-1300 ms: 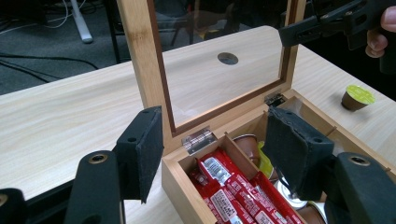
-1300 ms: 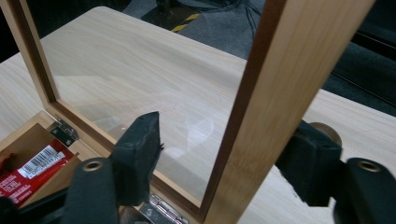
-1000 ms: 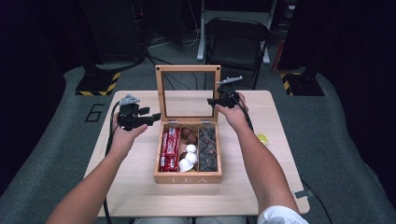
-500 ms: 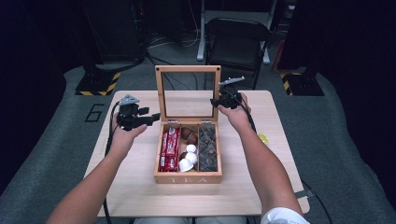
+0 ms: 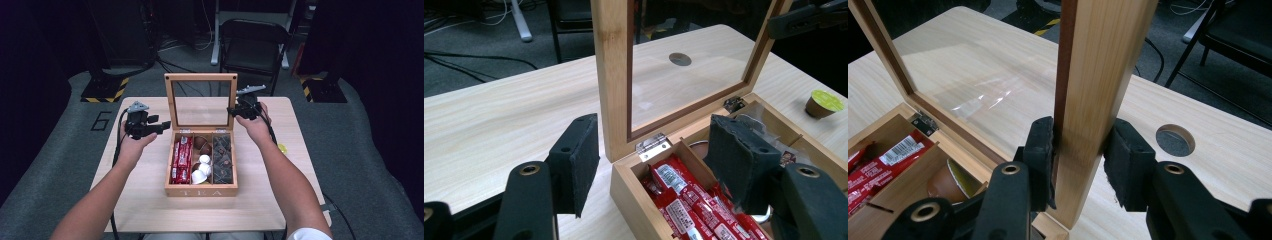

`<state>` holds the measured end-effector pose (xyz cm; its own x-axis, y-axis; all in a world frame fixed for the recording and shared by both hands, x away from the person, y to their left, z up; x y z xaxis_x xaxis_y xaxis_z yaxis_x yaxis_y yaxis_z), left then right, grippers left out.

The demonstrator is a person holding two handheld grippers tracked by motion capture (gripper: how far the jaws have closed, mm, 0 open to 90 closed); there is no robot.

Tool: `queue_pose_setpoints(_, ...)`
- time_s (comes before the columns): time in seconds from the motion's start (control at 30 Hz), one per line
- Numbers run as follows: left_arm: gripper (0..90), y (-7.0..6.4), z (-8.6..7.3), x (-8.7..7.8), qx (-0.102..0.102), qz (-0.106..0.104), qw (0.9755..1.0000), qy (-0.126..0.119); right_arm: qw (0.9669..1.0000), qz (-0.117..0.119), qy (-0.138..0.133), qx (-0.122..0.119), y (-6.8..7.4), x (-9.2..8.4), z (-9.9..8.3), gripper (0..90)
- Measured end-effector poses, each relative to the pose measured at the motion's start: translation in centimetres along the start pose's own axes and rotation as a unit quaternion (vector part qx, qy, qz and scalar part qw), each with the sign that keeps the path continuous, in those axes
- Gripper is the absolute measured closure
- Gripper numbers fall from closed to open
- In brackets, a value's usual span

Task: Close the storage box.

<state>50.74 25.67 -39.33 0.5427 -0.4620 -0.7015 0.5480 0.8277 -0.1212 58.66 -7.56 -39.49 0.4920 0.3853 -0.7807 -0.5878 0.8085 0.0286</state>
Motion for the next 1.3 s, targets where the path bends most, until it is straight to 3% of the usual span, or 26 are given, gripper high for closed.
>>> queue_pose_setpoints(0.4,38.3,0.2,0.3,0.3,0.000,0.000,1.0000,0.001,0.9998,-0.006,-0.015,-0.007,0.8,-0.8,-1.0,65.3)
queue_pose_setpoints(0.73,39.4,0.8,0.9,1.0,-0.020,-0.003,0.9998,0.000,0.9996,-0.016,-0.021,-0.012,1.4,-1.2,-1.6,65.2)
queue_pose_setpoints(1.03,41.6,0.7,2.3,1.8,-0.004,0.019,0.9998,0.003,0.9995,-0.017,-0.024,-0.013,1.7,-1.5,-2.0,65.1)
queue_pose_setpoints(1.1,42.9,0.5,2.7,1.9,-0.002,0.021,0.9997,-0.009,0.9994,-0.018,-0.025,-0.017,1.7,-1.5,-2.1,65.0)
queue_pose_setpoints(1.3,52.2,-0.2,3.5,1.9,0.017,0.016,0.9997,-0.008,0.9993,-0.016,-0.025,-0.021,1.8,-1.6,-2.2,64.9)
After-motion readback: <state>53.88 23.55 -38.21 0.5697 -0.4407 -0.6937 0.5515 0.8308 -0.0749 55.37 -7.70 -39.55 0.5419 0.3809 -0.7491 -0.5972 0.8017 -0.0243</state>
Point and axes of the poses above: each handheld gripper's, and its own axes: x roughly forward along the jaws, z roughly out of its top, y roughly to its left, the point moved 3 cm from there along x, roughly forward along the jaws, and after that the axes turned 15 degrees about y, right-handed, at the moved point
